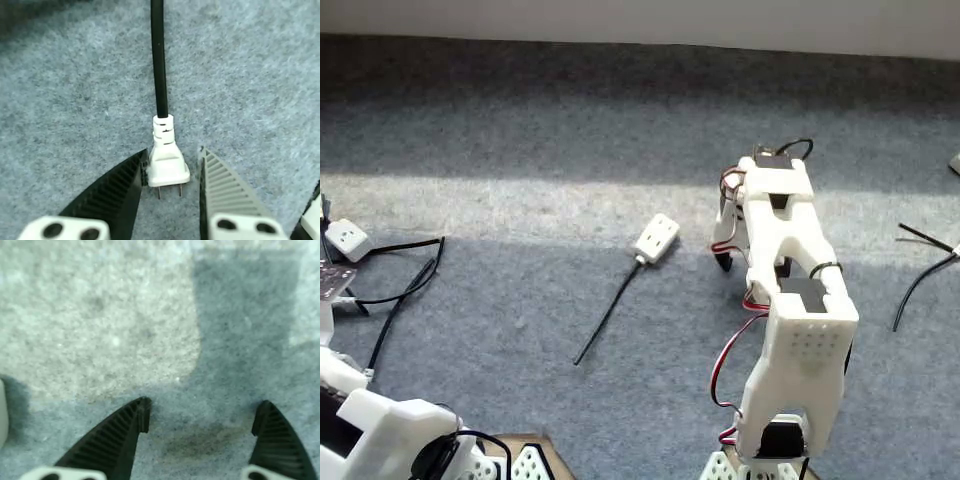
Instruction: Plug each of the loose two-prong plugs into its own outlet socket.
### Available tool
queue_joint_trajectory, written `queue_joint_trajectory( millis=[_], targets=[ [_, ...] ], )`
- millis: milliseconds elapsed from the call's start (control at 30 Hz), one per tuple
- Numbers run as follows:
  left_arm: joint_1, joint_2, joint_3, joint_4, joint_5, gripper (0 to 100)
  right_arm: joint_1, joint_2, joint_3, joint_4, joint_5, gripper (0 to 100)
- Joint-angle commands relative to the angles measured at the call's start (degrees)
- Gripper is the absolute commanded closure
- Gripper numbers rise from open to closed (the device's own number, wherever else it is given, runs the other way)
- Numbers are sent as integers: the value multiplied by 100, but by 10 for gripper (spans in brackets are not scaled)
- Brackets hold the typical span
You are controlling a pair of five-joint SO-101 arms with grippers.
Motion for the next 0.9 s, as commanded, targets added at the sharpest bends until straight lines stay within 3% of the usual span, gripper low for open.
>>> queue_joint_trajectory(
  millis=[0, 567, 767, 867],
  targets=[
    [-4, -215, -48, 70, -97, 832, 75, -57, 40, -119, -53, 673],
    [-101, -207, -48, 70, -97, 835, 75, -57, 40, -127, -53, 673],
    [-66, -207, -48, 105, -97, 996, 75, -57, 40, -127, -53, 673],
    [-57, -189, -48, 105, -97, 988, 75, -57, 40, -127, -53, 673]
  ],
)
